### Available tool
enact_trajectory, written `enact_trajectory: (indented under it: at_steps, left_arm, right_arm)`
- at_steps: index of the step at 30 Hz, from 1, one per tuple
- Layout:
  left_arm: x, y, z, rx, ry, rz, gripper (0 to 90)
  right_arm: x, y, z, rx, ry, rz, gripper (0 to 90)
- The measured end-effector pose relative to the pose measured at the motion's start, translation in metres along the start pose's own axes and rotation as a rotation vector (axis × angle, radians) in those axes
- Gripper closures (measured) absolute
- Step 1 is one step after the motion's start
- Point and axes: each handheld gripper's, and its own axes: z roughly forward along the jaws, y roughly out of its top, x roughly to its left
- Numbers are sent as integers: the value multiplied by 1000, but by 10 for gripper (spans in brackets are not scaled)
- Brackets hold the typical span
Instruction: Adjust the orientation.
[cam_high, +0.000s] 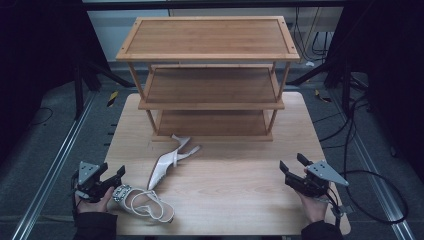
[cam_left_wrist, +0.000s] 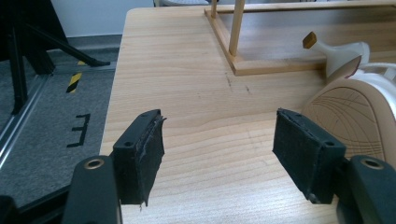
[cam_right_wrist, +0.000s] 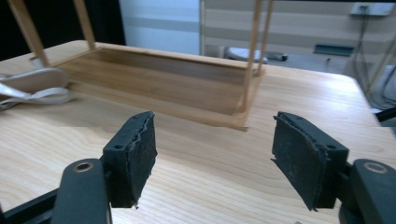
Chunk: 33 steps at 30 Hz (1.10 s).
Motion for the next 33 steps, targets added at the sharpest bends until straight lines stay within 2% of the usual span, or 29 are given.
enact_trajectory:
  at_steps: [6,8,11,12,13,15,20,22,23,26,27,28,30,31,33]
  left_arm:
    - [0,-1,0,3,-18,-2,331]
    - [0,-1,0,4,-17,1,334]
    - [-1,-1,-1,6,-21,-1,339]
    - [-1,-1,0,8,-25,0,339]
    - [-1,-1,0,13,-28,8,341]
    - [-2,-1,0,14,-28,10,344]
    - [-1,-1,-1,9,-26,3,351]
    - [0,-1,-1,9,-26,1,352]
    - [0,-1,-2,10,-23,6,353]
    - [-1,-1,-1,10,-24,9,358]
    - [-1,-1,-1,10,-24,9,358]
    - [-1,-1,-1,10,-25,9,359]
    - [-1,-1,-2,11,-27,9,360]
    - [-1,-1,-2,11,-27,9,362]
    - [-1,-2,-1,14,-28,11,362]
  right_arm:
    - [15,9,4,-5,61,-7,347]
    - [24,17,6,2,82,-31,355]
    - [37,28,8,-19,103,-56,360]
    - [37,28,8,-19,103,-56,360]
    - [44,37,12,-19,119,-79,366]
    - [50,46,17,-23,142,-86,370]
    - [70,72,37,-47,200,-81,382]
    - [73,75,40,-51,210,-84,383]
    - [85,84,49,-56,231,-86,385]
    - [100,93,62,-57,263,-101,389]
    - [100,93,62,-57,263,-101,389]
    - [110,98,71,-53,284,-107,395]
    - [120,101,80,-51,300,-125,399]
    - [120,101,80,-51,300,-125,399]
    - [129,103,90,-44,318,-128,402]
